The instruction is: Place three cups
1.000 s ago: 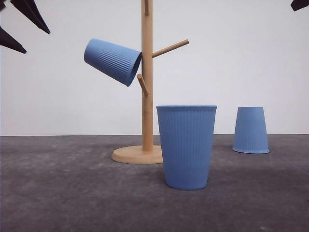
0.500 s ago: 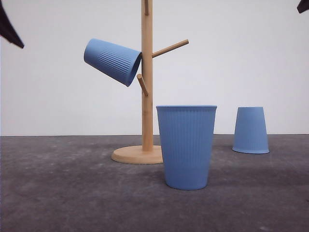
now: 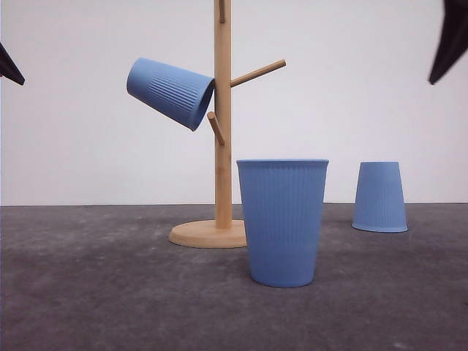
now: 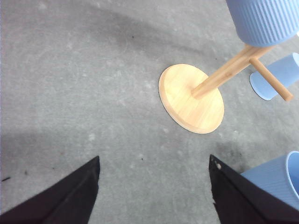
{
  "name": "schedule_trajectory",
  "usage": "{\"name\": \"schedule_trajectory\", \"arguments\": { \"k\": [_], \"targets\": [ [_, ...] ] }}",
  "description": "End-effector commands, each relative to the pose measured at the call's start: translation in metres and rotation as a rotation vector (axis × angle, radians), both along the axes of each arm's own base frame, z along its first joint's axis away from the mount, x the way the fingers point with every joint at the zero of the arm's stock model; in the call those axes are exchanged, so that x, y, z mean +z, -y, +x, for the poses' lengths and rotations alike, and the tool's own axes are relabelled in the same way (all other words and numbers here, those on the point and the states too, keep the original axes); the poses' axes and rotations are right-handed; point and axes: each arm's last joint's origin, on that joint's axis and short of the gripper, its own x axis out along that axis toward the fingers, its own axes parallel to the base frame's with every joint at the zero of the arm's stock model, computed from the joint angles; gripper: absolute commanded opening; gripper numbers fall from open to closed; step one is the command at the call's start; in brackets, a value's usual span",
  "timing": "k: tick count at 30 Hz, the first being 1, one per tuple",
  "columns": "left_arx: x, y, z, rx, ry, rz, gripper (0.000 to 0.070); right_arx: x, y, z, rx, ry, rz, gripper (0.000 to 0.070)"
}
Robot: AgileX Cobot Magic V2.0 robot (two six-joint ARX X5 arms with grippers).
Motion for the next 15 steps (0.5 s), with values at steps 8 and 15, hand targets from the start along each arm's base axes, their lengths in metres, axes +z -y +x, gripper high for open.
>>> {"name": "schedule_trajectory", "arguments": {
  "k": [8,15],
  "targets": [
    [0.003,0.0,0.002,0.005,0.009,-0.01,0.0432,0.018,0.018,0.096,0.008,-0.036,-0.027,0.0493],
    [0.003,0.0,0.002,0.01,0.007,-0.012,0.0431,0.021,0.018,0.157,0.05,-0.047,-0.081,0.0626]
  ]
}}
